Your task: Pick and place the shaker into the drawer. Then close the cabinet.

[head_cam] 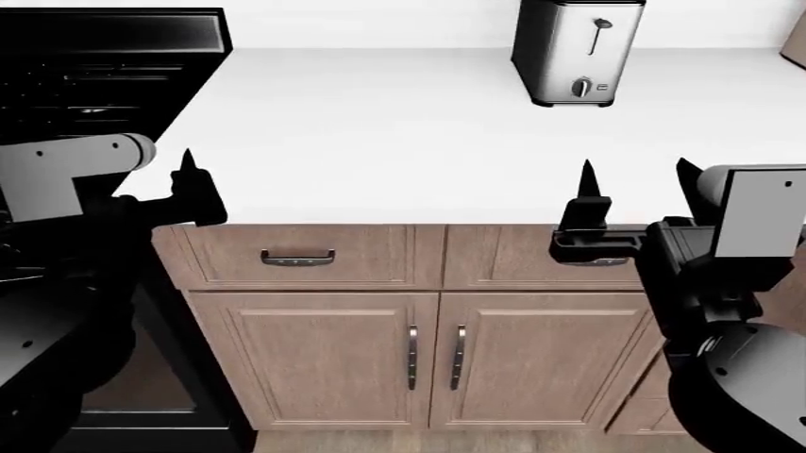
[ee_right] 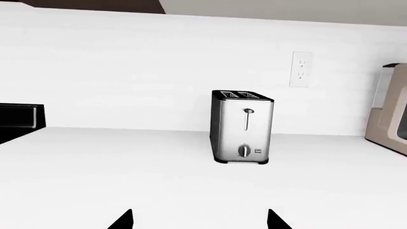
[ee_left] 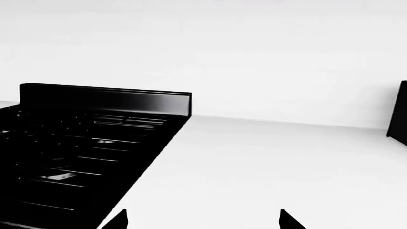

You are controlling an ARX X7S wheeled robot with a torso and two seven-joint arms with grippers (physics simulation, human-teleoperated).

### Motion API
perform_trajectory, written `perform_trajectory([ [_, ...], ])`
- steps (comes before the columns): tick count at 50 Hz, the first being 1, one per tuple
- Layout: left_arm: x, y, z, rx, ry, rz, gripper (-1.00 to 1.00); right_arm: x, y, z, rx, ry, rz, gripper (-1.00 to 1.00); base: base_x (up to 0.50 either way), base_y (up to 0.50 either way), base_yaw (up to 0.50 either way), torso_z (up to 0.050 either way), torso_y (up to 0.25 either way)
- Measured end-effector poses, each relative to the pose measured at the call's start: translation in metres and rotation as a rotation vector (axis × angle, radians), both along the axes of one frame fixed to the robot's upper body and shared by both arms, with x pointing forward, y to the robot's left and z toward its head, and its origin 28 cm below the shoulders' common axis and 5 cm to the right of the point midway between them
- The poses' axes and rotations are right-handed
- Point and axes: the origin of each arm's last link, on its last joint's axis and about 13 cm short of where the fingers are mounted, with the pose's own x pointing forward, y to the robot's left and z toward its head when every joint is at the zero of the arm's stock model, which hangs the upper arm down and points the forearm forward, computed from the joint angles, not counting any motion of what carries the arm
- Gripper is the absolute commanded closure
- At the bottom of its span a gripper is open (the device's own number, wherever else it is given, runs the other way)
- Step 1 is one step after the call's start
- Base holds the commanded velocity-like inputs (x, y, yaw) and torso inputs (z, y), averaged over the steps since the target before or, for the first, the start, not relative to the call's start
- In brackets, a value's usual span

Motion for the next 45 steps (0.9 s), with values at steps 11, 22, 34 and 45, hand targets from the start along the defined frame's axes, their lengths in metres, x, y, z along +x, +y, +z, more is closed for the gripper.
perform_trajectory([
  [11,0.0001,-0.0002,0.0013,-0.001,0.009,0.004,-1.0,0.0002,-0.0002,-0.0001,0.007,-0.001,-0.003,-1.0,0.02,0.0,0.0,0.0,0.0],
  [22,0.0001,-0.0005,0.0024,0.003,0.009,0.003,-1.0,0.0008,-0.0006,0.0006,0.013,-0.003,-0.006,-1.0,0.39,0.0,0.0,0.0,0.0],
  [34,0.0001,0.0,0.002,0.004,0.008,0.003,-1.0,0.0012,-0.0007,0.0002,0.017,-0.004,-0.008,-1.0,0.43,0.0,0.0,0.0,0.002],
  [45,-0.0003,0.0002,0.0018,0.005,0.007,0.003,-1.0,0.0008,-0.0009,-0.0003,0.022,-0.006,-0.01,-1.0,0.26,0.0,0.0,0.0,0.001],
])
